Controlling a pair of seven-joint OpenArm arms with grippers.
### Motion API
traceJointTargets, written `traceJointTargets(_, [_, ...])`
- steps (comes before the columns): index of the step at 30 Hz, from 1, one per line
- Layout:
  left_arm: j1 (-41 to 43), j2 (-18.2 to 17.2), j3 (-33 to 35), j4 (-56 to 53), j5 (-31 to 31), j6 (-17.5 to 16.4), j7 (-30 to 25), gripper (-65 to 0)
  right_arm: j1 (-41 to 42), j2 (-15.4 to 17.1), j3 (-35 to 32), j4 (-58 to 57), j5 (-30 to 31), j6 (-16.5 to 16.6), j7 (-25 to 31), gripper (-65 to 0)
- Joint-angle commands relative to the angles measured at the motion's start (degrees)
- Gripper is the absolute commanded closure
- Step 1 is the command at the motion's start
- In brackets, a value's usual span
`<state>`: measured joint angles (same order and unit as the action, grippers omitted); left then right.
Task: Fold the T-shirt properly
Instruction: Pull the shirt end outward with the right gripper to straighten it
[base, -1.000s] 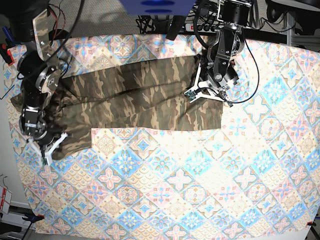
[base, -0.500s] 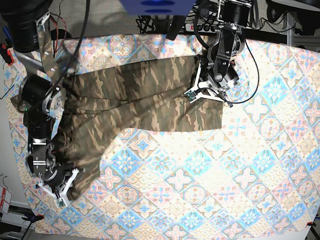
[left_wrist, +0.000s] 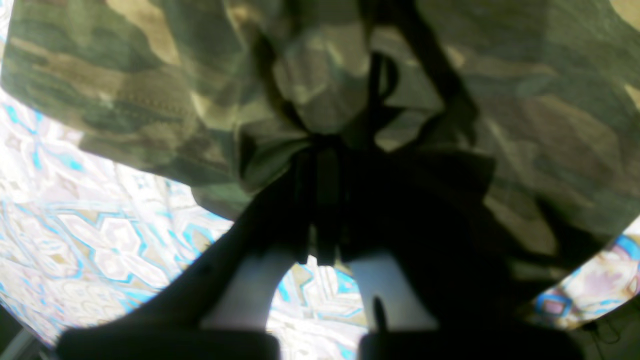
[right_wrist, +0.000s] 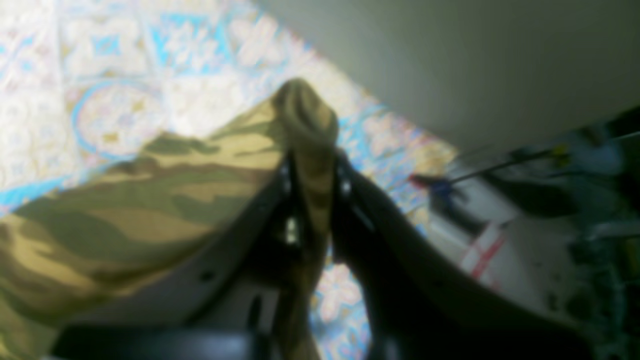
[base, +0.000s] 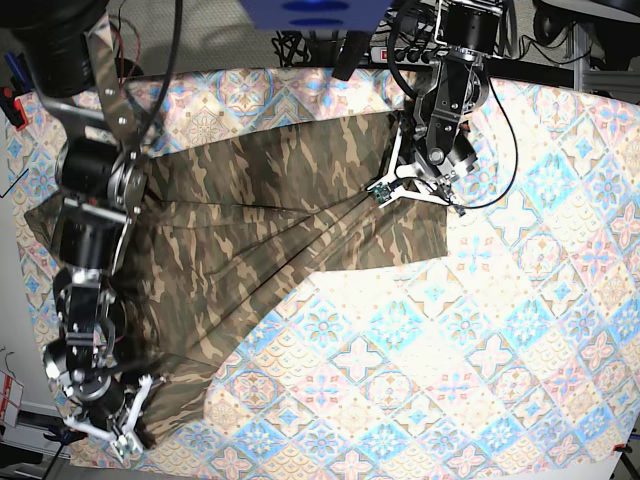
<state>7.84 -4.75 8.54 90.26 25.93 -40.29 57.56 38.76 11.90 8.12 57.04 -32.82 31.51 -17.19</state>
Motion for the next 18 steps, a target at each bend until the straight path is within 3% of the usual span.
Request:
traceJointTargets(1, [-0.06, 0.05, 0.04, -0.02, 0.13, 0.29, 0.07, -0.1, 0.31, 0.98, 0.28, 3.4, 0.16, -0.78, 0.09, -2.2])
traceJointTargets(6, [-0.06, 0.05, 0.04, -0.02, 0.13, 0.29, -0.02, -0.1, -5.22, 1.07, 0.98, 11.67, 0.16, -0.78, -5.1, -2.2])
traceJointTargets(13, [-0.06, 0.05, 0.12, -0.02, 0.13, 0.29, -0.02, -0.1, -11.11, 1.07, 10.74, 18.26, 0.16, -0.78, -7.29, -2.2])
traceJointTargets(18, [-0.06, 0.05, 0.12, -0.02, 0.13, 0.29, -0.02, -0.1, -14.46, 1.07, 15.75, 25.65, 0.16, -0.78, -14.06, -2.2])
